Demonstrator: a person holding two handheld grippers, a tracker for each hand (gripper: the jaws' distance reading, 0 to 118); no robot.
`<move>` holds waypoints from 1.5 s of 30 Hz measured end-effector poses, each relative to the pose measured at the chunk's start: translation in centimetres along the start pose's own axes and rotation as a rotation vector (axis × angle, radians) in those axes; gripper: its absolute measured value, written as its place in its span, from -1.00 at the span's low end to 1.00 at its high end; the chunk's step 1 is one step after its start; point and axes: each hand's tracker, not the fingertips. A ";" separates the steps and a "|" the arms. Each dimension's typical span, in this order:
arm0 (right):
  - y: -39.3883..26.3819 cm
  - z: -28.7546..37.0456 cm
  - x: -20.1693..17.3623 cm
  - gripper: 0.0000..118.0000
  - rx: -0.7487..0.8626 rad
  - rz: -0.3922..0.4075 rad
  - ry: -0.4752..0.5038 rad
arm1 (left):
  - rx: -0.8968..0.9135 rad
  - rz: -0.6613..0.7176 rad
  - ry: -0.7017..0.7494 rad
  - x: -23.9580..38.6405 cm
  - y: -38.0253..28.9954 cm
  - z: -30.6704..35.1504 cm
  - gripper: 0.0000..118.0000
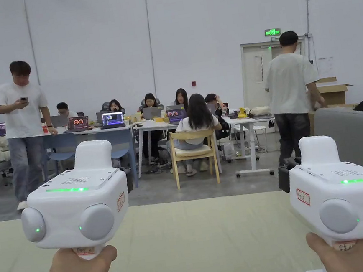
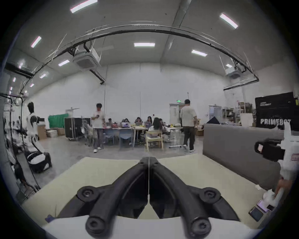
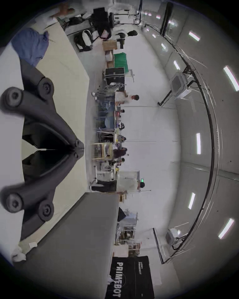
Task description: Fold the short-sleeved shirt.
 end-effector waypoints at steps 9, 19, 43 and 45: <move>0.2 -0.3 -3.3 -0.95 0.017 0.063 0.088 | -0.019 -0.011 0.080 -2.9 -1.5 1.1 -1.00; -2.7 -2.3 -24.4 -0.95 -0.021 0.001 0.486 | -0.127 0.019 0.426 -19.5 -4.1 10.1 -1.00; -12.1 -7.5 -35.7 -0.95 -0.226 0.177 0.632 | -0.776 0.190 0.337 -28.2 -30.2 4.0 0.65; -13.9 -9.3 -34.8 -0.95 -0.260 0.203 0.609 | -0.878 0.194 0.294 -27.2 -35.1 1.7 0.65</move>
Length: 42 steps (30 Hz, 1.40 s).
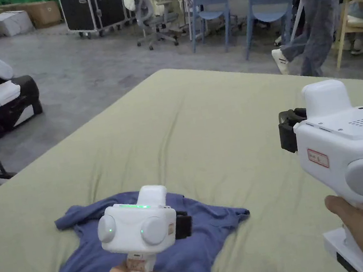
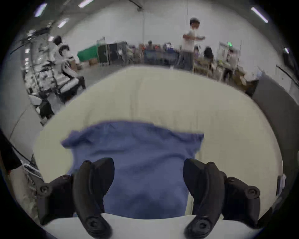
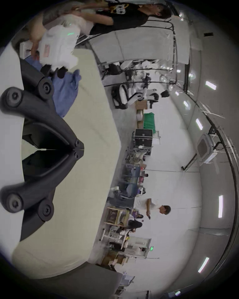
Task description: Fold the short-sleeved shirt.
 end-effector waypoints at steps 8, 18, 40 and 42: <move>-7.0 -4.0 4.1 -0.95 -0.151 -0.079 0.004 | -0.046 -0.099 0.034 1.8 -4.7 -6.7 0.59; -12.3 1.0 7.1 -0.95 -0.214 -0.154 0.037 | 0.030 0.206 -0.108 -2.5 -2.7 -2.4 -0.95; -12.0 36.0 27.6 -0.95 0.046 -0.261 -0.551 | 0.278 -0.659 -0.858 42.7 7.5 18.4 -0.96; -12.5 38.4 29.0 -0.95 0.028 -0.250 -0.618 | 0.215 -0.753 -0.894 49.3 5.1 18.1 -0.95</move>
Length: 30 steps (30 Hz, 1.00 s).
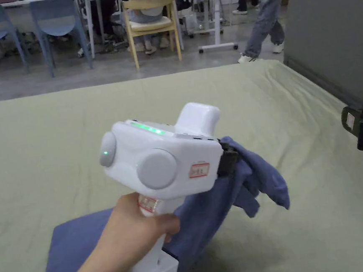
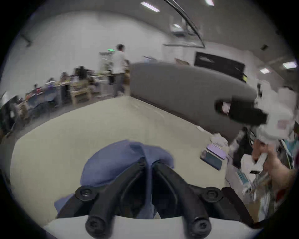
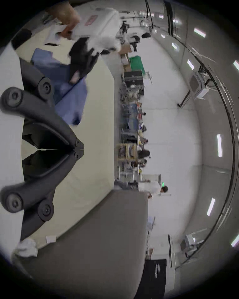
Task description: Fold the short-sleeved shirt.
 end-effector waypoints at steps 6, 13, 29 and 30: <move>-1.7 1.4 5.7 -0.95 -0.029 -0.044 -0.108 | -0.262 -0.037 -0.106 7.6 -2.7 -14.6 -0.95; -4.6 1.3 7.2 -0.95 -0.097 -0.070 -0.143 | -0.469 -0.017 -0.085 11.1 -10.8 -24.3 -0.95; -7.6 -1.2 0.2 -0.95 -0.144 -0.136 0.015 | 0.132 0.413 0.286 -3.4 -15.8 12.8 -1.00; -8.0 -1.4 -0.5 -0.95 -0.150 -0.135 0.025 | 0.157 0.421 0.469 -3.0 -16.6 15.1 -1.00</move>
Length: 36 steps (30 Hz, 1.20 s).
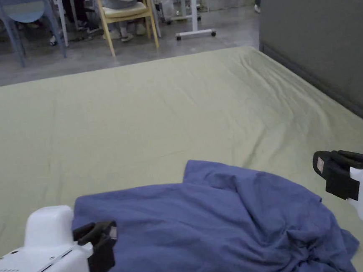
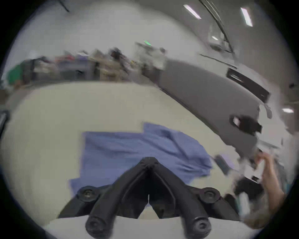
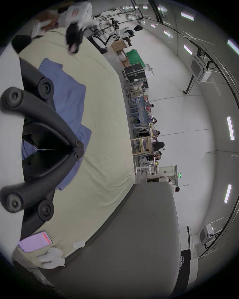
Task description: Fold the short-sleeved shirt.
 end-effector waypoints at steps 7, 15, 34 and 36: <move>-1.2 -1.9 -3.1 -0.95 -0.054 0.003 0.046 | -0.015 0.008 0.136 -4.0 0.0 4.0 -1.00; -1.1 -4.3 -3.0 -0.95 -0.087 0.041 0.044 | -0.227 0.015 0.035 -6.5 5.9 -14.2 0.65; -6.2 -12.5 0.6 -0.95 -0.278 -0.021 -0.014 | -0.465 -0.231 0.105 -7.6 2.2 -31.6 -0.97; -4.4 -13.2 1.1 -0.95 -0.268 -0.019 -0.010 | -0.385 -0.205 0.079 -7.0 4.0 -28.0 -0.97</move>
